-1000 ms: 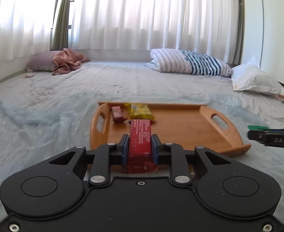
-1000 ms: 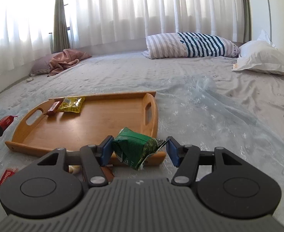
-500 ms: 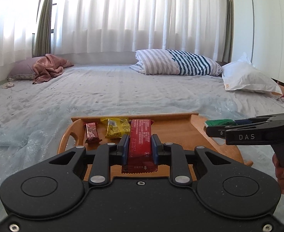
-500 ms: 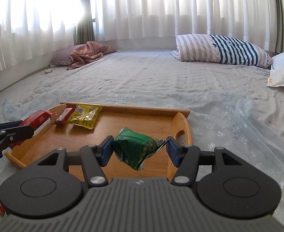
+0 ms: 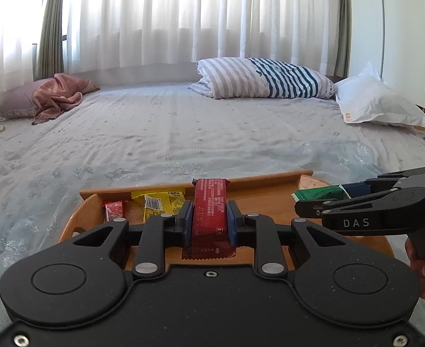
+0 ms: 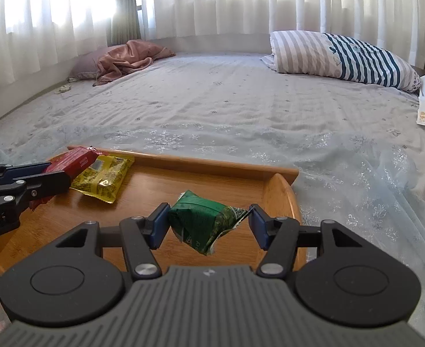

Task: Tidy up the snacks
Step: 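Lift and carry both held snacks toward the wooden tray, then open the left tool to drop the red bar onto the tray, then lower the green packet onto the tray and open the right tool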

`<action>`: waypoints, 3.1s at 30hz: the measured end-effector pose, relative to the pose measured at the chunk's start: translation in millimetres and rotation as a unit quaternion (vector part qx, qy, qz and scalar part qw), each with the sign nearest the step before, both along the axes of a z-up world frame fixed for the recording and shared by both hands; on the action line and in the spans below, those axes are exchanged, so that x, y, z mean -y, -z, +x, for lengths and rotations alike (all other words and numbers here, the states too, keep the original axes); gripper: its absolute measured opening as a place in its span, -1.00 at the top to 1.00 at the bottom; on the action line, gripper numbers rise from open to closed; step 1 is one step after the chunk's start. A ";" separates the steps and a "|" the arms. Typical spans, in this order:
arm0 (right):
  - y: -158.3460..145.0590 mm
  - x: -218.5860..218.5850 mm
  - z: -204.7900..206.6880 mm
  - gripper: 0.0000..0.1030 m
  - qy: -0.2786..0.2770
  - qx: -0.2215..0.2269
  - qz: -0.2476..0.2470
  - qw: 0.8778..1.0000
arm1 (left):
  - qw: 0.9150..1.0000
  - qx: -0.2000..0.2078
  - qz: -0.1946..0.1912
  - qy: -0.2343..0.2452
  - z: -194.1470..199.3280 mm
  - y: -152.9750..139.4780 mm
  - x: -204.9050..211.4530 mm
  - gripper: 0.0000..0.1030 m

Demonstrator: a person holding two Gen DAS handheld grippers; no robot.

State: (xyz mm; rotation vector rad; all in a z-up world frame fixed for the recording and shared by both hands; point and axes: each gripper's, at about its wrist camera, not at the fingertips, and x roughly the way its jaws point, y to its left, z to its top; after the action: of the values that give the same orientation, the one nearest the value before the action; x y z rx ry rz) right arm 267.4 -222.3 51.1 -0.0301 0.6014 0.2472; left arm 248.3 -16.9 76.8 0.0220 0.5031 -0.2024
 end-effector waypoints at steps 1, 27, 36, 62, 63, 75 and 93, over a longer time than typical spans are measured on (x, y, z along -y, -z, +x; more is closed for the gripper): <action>1.4 0.4 3.4 -0.20 0.005 0.000 -0.005 1.000 | 1.000 -0.006 -0.005 0.001 7.1 2.5 1.1 0.56; -9.0 26.8 24.9 -0.20 0.003 0.009 0.027 1.000 | 0.995 -0.075 0.050 -0.038 103.5 47.9 43.8 0.55; -10.1 32.9 23.4 -0.21 0.006 0.004 0.031 1.000 | 0.995 -0.085 0.029 -0.046 108.3 47.0 39.0 0.44; -0.2 -1.7 32.6 -0.22 -0.020 -0.021 0.024 0.999 | 0.998 0.021 0.030 -0.052 12.5 -20.7 -7.1 -0.53; 1.0 -5.3 33.9 -0.22 -0.022 -0.022 0.023 0.999 | 0.998 0.022 0.032 -0.054 6.9 -21.0 -9.6 -0.57; 11.7 -29.5 65.0 -0.23 -0.027 -0.038 0.010 0.999 | 0.998 0.026 0.010 -0.048 -60.5 -12.5 -11.0 -0.66; 16.7 -51.7 79.6 -0.33 -0.039 -0.053 -0.015 0.998 | 0.999 -0.008 -0.019 -0.047 -74.0 -2.4 -25.6 -0.73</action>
State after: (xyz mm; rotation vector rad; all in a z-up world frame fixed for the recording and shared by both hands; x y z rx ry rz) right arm 347.1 -170.6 34.4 -0.0699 0.7100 0.3166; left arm 174.3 8.8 79.2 -0.0403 0.5155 -0.1193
